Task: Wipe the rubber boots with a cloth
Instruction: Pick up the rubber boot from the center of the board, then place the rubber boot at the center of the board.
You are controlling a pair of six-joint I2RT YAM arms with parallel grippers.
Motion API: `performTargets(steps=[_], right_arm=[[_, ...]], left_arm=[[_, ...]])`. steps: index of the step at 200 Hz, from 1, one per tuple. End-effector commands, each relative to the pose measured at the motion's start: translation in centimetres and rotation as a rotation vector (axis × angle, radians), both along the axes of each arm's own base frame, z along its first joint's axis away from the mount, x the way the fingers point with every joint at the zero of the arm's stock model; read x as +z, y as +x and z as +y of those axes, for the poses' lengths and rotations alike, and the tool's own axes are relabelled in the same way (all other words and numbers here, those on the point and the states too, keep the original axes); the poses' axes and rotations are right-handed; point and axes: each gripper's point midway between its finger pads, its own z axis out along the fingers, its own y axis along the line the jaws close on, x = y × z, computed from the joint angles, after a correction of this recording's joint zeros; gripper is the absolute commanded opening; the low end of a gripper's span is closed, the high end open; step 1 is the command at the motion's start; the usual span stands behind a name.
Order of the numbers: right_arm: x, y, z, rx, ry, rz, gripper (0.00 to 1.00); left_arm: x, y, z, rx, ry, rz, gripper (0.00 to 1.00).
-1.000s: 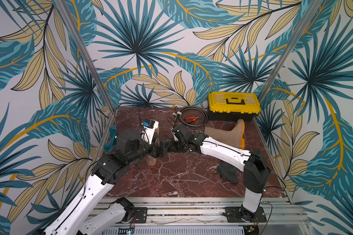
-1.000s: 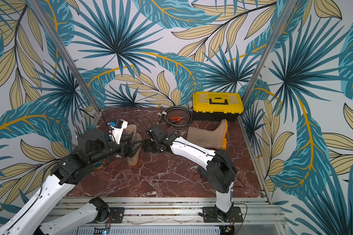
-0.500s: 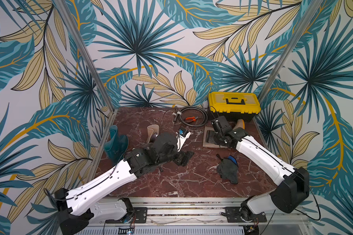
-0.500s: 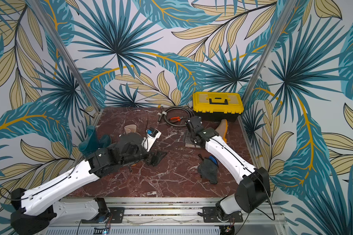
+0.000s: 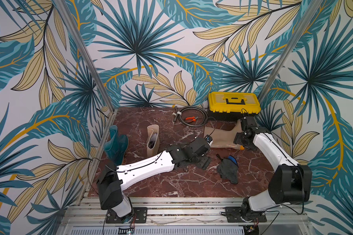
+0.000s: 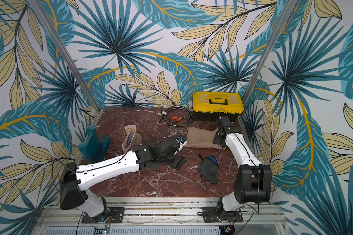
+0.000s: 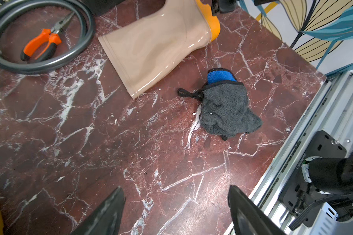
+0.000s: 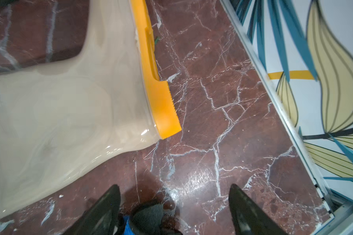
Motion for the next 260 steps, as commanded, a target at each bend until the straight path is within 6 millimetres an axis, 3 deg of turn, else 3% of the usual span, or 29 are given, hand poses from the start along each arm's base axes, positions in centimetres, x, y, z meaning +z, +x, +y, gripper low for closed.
performTargets(steps=[1, 38, 58, 70, 84, 95, 113, 173, 206, 230, 260], right_arm=[[-2.4, 2.4, -0.5, 0.013, 0.061, 0.032, 0.84], [-5.3, 5.5, -2.7, 0.017, 0.065, 0.105, 0.84], [-7.1, 5.8, -3.2, 0.012, 0.102, 0.154, 0.8], [-7.6, 5.7, -2.9, 0.021, 0.128, 0.165, 0.67], [-7.7, 5.3, -2.3, 0.04, 0.153, 0.159, 0.38], [-7.5, 4.8, -2.0, 0.058, 0.161, 0.147, 0.21], [-6.3, 4.1, -1.7, 0.081, 0.157, 0.113, 0.09], [1.4, 1.9, 0.2, 0.155, 0.159, -0.053, 0.03], [4.4, -0.5, 3.3, 0.211, 0.192, -0.098, 0.03], [4.9, -3.0, 7.5, 0.275, 0.221, -0.111, 0.03], [2.7, -6.6, 12.4, 0.32, 0.278, -0.082, 0.03]], left_arm=[[-0.3, -0.2, -1.3, -0.007, -0.012, 0.024, 0.82], [-2.4, -0.3, -1.8, -0.012, 0.015, 0.054, 0.82], [-2.6, -0.1, -1.9, -0.018, 0.02, 0.045, 0.82], [-2.7, 0.1, -2.0, -0.019, 0.025, 0.041, 0.82], [-2.9, 0.2, -2.0, -0.019, 0.029, 0.039, 0.82], [-2.9, 0.2, -2.0, -0.019, 0.028, 0.039, 0.82], [-2.7, 0.2, -2.0, -0.02, 0.025, 0.036, 0.82], [-1.4, 1.0, -0.1, 0.038, 0.002, 0.02, 0.82], [-0.9, 1.6, 2.0, 0.124, -0.021, 0.027, 0.83], [-0.8, 2.2, 3.7, 0.188, -0.053, 0.057, 0.84], [-0.2, 2.4, 4.5, 0.208, -0.074, 0.055, 0.84]])
